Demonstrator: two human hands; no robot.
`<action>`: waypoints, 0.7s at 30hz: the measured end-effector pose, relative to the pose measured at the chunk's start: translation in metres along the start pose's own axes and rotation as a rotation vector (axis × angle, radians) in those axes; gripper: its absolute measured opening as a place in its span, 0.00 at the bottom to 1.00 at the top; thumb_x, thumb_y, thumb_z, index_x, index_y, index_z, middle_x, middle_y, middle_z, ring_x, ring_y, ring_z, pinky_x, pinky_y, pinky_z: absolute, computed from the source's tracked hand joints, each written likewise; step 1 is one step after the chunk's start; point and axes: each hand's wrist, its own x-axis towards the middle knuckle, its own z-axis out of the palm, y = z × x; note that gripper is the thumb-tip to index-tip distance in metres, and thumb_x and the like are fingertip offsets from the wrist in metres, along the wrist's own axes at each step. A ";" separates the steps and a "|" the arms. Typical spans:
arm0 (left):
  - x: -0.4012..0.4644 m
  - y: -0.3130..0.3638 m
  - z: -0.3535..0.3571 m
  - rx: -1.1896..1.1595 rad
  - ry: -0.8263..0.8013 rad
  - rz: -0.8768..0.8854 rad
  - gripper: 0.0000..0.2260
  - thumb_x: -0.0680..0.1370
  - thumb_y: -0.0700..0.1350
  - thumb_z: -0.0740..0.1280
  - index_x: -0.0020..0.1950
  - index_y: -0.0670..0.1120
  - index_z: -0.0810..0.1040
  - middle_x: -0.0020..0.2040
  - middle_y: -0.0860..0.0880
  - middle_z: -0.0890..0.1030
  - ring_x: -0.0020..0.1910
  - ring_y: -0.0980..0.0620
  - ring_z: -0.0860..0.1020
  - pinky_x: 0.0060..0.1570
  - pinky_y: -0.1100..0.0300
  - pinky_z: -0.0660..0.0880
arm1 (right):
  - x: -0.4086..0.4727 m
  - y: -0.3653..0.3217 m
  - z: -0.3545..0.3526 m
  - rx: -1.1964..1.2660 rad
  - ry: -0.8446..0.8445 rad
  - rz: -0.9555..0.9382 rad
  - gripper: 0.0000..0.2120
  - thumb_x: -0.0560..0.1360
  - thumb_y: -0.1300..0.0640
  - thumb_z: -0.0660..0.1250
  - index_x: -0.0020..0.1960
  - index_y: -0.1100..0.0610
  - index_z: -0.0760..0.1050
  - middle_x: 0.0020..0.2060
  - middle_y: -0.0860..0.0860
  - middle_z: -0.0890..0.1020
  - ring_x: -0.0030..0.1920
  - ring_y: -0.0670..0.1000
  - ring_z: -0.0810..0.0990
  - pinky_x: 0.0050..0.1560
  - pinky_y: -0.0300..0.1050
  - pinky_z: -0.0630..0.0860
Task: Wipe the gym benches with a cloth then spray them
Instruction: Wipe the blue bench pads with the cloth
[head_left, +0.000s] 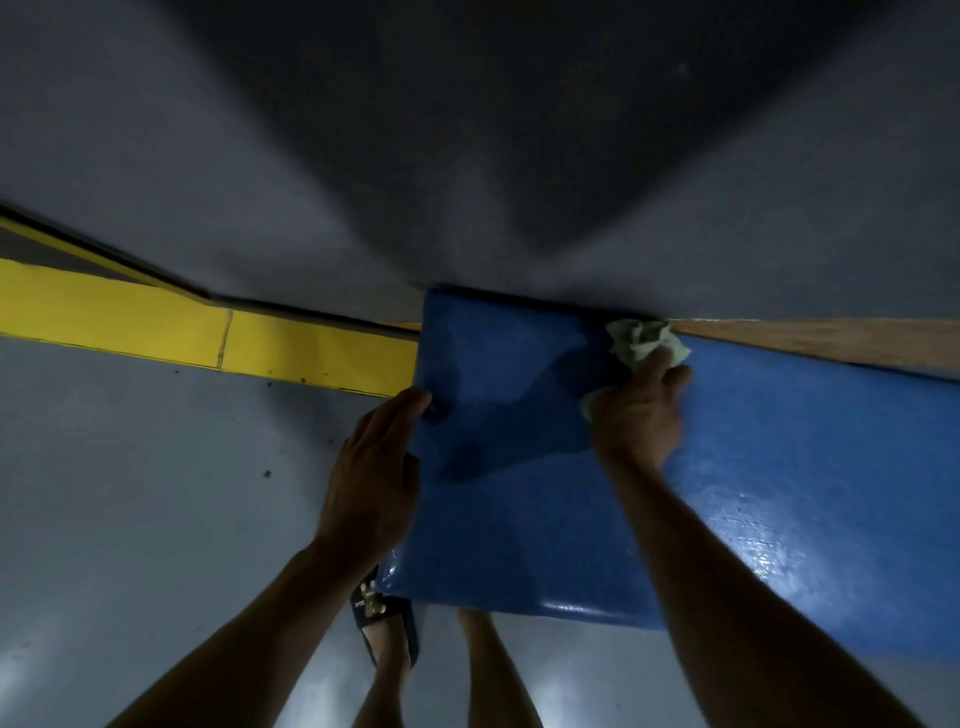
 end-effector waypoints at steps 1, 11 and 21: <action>0.000 0.000 0.000 0.005 0.000 0.000 0.26 0.79 0.36 0.58 0.77 0.49 0.63 0.75 0.52 0.67 0.73 0.54 0.64 0.66 0.67 0.58 | -0.009 -0.022 0.007 0.019 -0.022 -0.030 0.31 0.74 0.59 0.63 0.74 0.60 0.59 0.67 0.61 0.66 0.48 0.66 0.78 0.42 0.54 0.72; 0.007 0.000 0.001 -0.042 0.004 -0.086 0.29 0.78 0.36 0.59 0.77 0.55 0.61 0.75 0.58 0.65 0.72 0.59 0.61 0.65 0.62 0.64 | 0.029 -0.002 -0.011 -0.129 -0.077 -0.593 0.22 0.73 0.54 0.58 0.66 0.57 0.73 0.69 0.60 0.70 0.41 0.67 0.80 0.36 0.53 0.74; 0.000 -0.007 -0.002 -0.059 0.025 -0.094 0.28 0.78 0.34 0.58 0.77 0.52 0.62 0.76 0.55 0.64 0.73 0.59 0.60 0.65 0.71 0.54 | -0.009 -0.050 0.016 0.071 0.043 -0.150 0.23 0.78 0.44 0.60 0.65 0.60 0.71 0.63 0.60 0.72 0.47 0.65 0.79 0.40 0.52 0.74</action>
